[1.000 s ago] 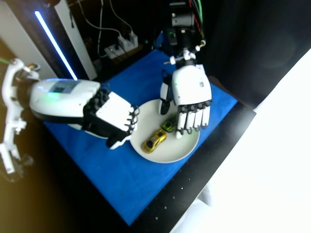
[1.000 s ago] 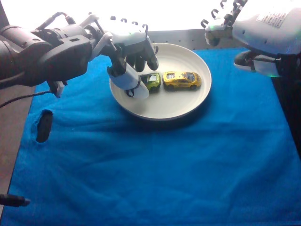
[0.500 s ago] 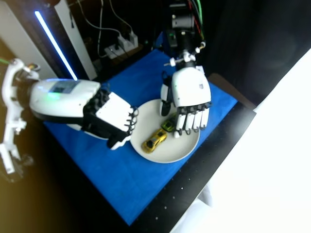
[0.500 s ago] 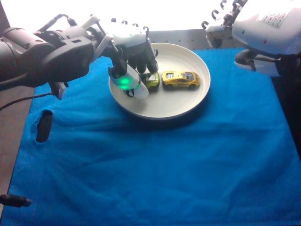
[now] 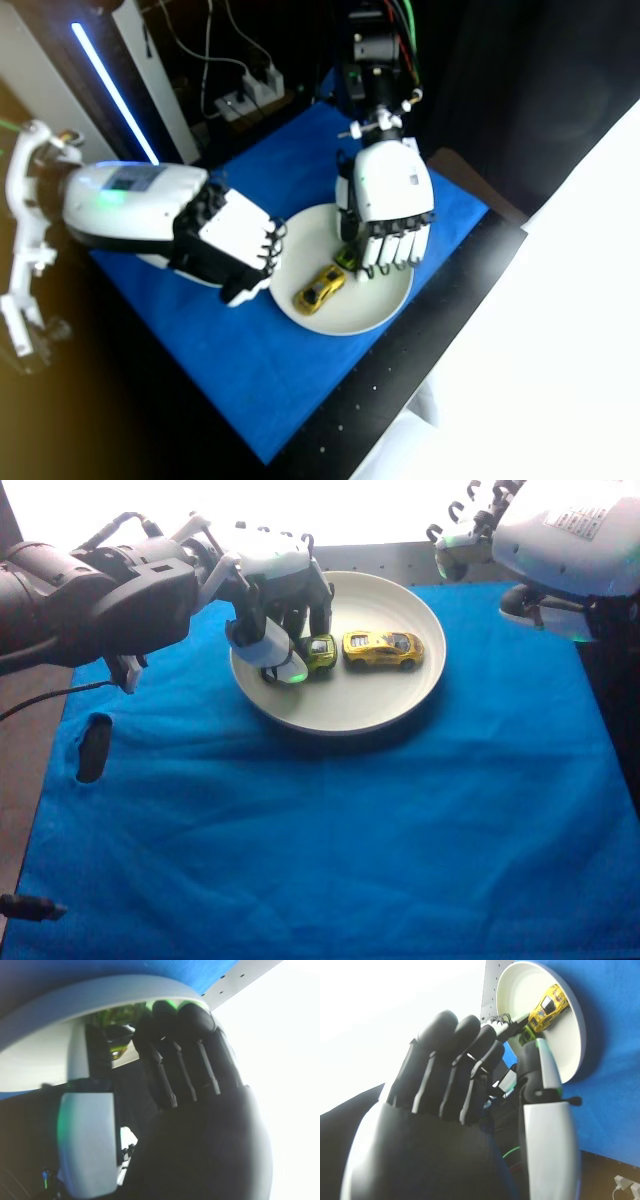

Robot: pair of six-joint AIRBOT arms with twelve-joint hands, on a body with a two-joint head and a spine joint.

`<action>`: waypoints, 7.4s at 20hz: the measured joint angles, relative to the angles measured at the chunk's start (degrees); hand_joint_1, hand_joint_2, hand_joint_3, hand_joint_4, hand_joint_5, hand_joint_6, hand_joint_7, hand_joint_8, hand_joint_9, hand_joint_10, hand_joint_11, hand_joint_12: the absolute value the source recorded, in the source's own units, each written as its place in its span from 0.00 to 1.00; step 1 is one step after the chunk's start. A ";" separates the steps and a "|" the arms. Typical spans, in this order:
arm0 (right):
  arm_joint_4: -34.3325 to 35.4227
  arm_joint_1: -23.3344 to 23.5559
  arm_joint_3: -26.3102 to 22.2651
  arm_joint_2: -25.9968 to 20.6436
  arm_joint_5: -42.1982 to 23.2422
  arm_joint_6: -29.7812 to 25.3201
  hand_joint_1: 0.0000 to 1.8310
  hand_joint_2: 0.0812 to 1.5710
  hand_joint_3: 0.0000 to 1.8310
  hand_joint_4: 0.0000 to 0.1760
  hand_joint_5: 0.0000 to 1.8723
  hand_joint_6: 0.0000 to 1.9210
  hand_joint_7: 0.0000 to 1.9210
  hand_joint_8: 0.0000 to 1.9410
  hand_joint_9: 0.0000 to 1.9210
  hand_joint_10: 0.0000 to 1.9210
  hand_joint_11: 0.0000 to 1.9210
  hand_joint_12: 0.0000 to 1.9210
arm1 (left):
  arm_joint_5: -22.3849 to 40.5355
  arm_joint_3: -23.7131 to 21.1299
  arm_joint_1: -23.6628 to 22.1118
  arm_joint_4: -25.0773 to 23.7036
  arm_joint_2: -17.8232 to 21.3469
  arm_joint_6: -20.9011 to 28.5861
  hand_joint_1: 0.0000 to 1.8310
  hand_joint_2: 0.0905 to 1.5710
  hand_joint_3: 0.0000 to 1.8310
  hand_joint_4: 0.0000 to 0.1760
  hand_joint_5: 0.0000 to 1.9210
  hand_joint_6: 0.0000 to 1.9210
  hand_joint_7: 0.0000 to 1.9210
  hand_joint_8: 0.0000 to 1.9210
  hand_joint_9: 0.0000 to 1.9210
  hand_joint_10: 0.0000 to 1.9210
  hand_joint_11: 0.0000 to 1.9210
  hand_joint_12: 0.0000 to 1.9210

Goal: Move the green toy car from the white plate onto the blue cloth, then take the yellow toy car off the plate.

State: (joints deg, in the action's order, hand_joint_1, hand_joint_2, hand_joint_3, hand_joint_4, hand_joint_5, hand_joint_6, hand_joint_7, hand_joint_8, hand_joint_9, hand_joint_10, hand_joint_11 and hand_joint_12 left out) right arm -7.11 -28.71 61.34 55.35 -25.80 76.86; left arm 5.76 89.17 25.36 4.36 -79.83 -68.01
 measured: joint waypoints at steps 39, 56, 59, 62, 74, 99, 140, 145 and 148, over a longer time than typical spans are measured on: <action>1.33 -0.48 -0.28 -0.59 0.04 -0.02 0.68 0.65 0.00 0.00 0.36 0.33 0.40 0.37 0.34 0.58 0.27 0.83 | 30.47 -42.47 18.82 -5.03 35.36 -0.37 0.64 0.75 0.00 0.11 0.44 0.59 0.42 0.71 0.23 0.72 0.09 0.94; 1.49 -0.46 -0.24 -0.28 -0.02 -0.02 0.64 0.67 0.00 0.00 0.36 0.34 0.39 0.38 0.31 0.63 0.24 0.92 | 30.01 -41.44 23.82 -0.15 33.27 0.76 0.39 0.58 0.00 0.68 0.29 0.02 0.28 0.00 0.20 0.09 0.00 0.63; 1.51 -0.46 -0.28 -0.28 -0.09 -0.02 0.64 0.68 0.00 0.00 0.34 0.40 0.38 0.43 0.30 0.65 0.24 0.92 | 33.79 -41.44 25.20 2.14 34.25 1.01 0.34 0.60 0.00 0.41 0.30 0.01 0.29 0.01 0.23 0.06 0.00 0.63; 1.57 -0.46 -0.28 -0.28 -0.13 -0.02 0.66 0.67 0.00 0.00 0.36 0.38 0.41 0.39 0.33 0.60 0.25 0.89 | 38.05 -41.44 26.36 4.96 35.12 1.01 0.31 0.62 0.00 0.48 0.31 0.01 0.32 0.01 0.26 0.08 0.00 0.75; 5.99 -0.46 3.80 5.31 -0.70 0.00 0.48 0.63 0.00 0.00 0.36 0.06 0.30 0.29 0.23 0.58 0.15 0.92 | 53.72 -41.90 28.87 14.08 33.51 -3.19 0.35 0.69 0.00 0.20 0.44 0.00 0.43 0.02 0.28 0.30 0.08 0.72; 13.07 1.42 15.87 16.17 5.62 0.00 0.51 0.59 0.00 0.00 0.44 0.00 0.32 0.60 0.31 0.77 0.28 0.97 | 54.88 -41.38 28.92 15.17 31.41 -3.34 0.39 0.66 0.00 0.34 0.49 0.00 0.48 0.00 0.37 0.18 0.12 0.70; 12.68 0.72 21.20 22.32 11.61 0.13 0.49 0.59 0.00 0.00 0.44 0.00 0.27 0.44 0.21 0.69 0.18 0.93 | 55.60 -41.86 29.09 15.19 31.41 -2.97 0.39 0.67 0.00 0.63 0.47 0.00 0.46 0.00 0.31 0.26 0.11 0.70; 12.68 0.61 21.66 22.88 12.02 0.11 0.51 0.60 0.00 0.00 0.44 0.00 0.26 0.40 0.20 0.63 0.14 0.91 | 55.82 -41.86 29.20 15.17 31.41 -2.89 0.40 0.67 0.00 0.54 0.47 0.00 0.45 0.00 0.31 0.25 0.11 0.68; 12.70 0.61 22.05 23.04 12.04 0.11 0.52 0.60 0.00 0.00 0.44 0.00 0.25 0.59 0.22 0.82 0.22 0.99 | 55.84 -41.86 29.22 15.19 31.41 -2.75 0.50 0.71 0.00 0.89 0.45 0.48 0.48 0.01 0.34 0.26 0.16 0.64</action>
State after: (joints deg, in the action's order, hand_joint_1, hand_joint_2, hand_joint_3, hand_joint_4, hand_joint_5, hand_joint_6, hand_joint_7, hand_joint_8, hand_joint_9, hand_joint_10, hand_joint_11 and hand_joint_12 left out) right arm 5.58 -28.10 83.40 78.39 -13.76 76.97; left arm 61.60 47.31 54.59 19.55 -48.42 -70.76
